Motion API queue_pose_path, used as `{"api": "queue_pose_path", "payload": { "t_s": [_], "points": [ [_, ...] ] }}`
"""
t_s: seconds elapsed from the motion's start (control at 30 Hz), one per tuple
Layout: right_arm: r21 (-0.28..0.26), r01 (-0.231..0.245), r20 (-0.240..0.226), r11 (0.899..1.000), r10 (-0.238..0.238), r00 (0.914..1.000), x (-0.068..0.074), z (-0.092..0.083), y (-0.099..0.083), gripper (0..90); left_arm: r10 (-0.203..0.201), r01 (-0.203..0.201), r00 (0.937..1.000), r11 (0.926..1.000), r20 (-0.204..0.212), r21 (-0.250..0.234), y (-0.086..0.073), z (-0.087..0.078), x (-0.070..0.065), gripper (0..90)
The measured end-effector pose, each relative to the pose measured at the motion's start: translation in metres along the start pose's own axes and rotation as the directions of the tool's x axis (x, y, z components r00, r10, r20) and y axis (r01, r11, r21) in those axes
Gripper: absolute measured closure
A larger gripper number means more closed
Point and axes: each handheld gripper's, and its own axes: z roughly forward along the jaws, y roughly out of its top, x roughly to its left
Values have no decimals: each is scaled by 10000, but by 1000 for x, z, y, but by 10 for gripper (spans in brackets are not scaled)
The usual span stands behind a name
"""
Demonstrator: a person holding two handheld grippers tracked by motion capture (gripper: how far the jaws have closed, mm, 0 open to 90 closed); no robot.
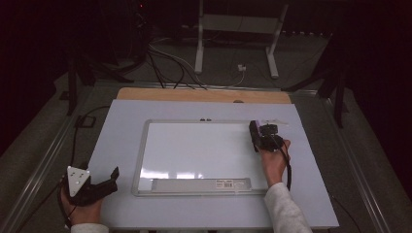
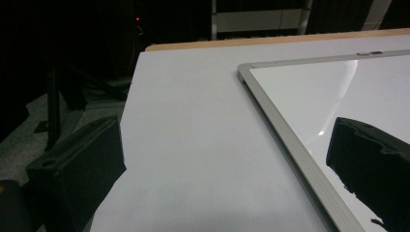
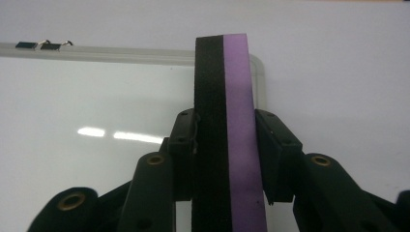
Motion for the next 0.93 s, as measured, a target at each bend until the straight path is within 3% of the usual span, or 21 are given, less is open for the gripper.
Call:
{"api": "queue_pose_path", "payload": {
  "t_s": [0.27,0.3,0.4,0.5,0.63,0.73,0.83,0.93],
  "points": [
    [118,-307,238,9995,304,9993,9,13,2,633,-35,35,10000,10000,-2,-7,0,0,1,8],
    [118,-435,141,9990,433,9990,7,12,3,604,-35,35,10000,10000,2,-13,0,-1,1,8],
    [-40,-615,95,9981,616,9981,1,7,2,390,-76,76,10000,10000,-9,-56,0,-1,1,8],
    [-382,-561,-688,9977,534,9962,-8,-11,-3,272,-77,77,10000,9999,-31,-80,0,-1,2,8],
    [-1372,88,-1324,9905,-271,9908,-23,-49,-25,191,-108,107,9999,9998,-42,-149,0,-3,1,8],
    [-2219,553,-1408,9735,-882,9861,-38,-79,-51,147,-62,60,10000,9997,-59,-234,1,-4,0,8],
    [-2833,511,-1640,9577,-1009,9813,-52,-100,-79,119,-24,23,10000,9996,-42,-268,2,-4,-1,8],
    [-2861,252,-1680,9579,-760,9829,-61,-108,-99,92,14,-15,10000,9996,-25,-278,3,-4,-2,8]
  ]
}}
